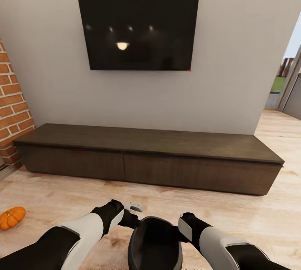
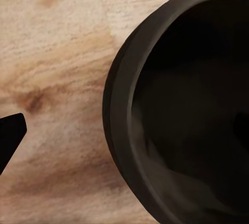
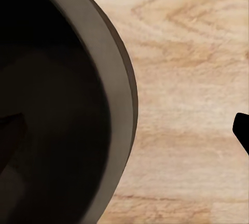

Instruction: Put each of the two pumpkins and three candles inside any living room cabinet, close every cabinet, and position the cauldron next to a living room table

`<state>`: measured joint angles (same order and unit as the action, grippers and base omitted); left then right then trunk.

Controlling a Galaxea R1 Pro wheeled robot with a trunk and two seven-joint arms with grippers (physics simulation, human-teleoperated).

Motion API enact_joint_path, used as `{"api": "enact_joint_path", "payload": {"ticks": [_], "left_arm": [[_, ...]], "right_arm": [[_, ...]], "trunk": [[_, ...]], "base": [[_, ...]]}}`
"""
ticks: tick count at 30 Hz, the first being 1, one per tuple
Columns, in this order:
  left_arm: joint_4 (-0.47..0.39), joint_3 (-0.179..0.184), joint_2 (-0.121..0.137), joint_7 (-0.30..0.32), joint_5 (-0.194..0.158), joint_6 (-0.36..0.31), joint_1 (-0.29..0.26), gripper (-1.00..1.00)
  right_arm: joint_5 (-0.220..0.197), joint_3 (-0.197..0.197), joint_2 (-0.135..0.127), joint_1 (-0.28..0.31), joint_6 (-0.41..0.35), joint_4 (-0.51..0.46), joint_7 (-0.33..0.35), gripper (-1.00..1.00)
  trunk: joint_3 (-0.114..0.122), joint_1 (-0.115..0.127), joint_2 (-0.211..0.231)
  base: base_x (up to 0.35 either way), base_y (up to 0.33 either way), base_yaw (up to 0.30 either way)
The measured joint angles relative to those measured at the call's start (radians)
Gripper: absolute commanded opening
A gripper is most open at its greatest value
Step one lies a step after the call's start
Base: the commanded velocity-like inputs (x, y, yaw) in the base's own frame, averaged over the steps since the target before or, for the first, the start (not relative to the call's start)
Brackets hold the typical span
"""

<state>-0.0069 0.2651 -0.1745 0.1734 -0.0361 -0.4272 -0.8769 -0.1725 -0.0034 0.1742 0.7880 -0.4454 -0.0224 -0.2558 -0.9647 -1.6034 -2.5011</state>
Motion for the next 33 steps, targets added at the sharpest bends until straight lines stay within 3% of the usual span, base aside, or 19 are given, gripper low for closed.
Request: {"api": "enact_joint_path", "payload": {"ticks": [28,33], "left_arm": [[0.000,0.000,0.000,0.000,-0.001,0.000,0.000,1.00],[0.000,-0.001,0.000,0.000,-0.001,0.000,0.000,1.00]], "right_arm": [[0.000,0.000,0.000,0.000,0.001,0.000,0.000,1.00],[0.000,0.000,0.000,0.000,0.001,0.000,0.001,1.00]], "trunk": [[-0.108,-0.013,-0.007],[-0.108,-0.013,-0.007]], "base": [[0.000,0.000,0.000],[0.000,0.000,0.000]]}}
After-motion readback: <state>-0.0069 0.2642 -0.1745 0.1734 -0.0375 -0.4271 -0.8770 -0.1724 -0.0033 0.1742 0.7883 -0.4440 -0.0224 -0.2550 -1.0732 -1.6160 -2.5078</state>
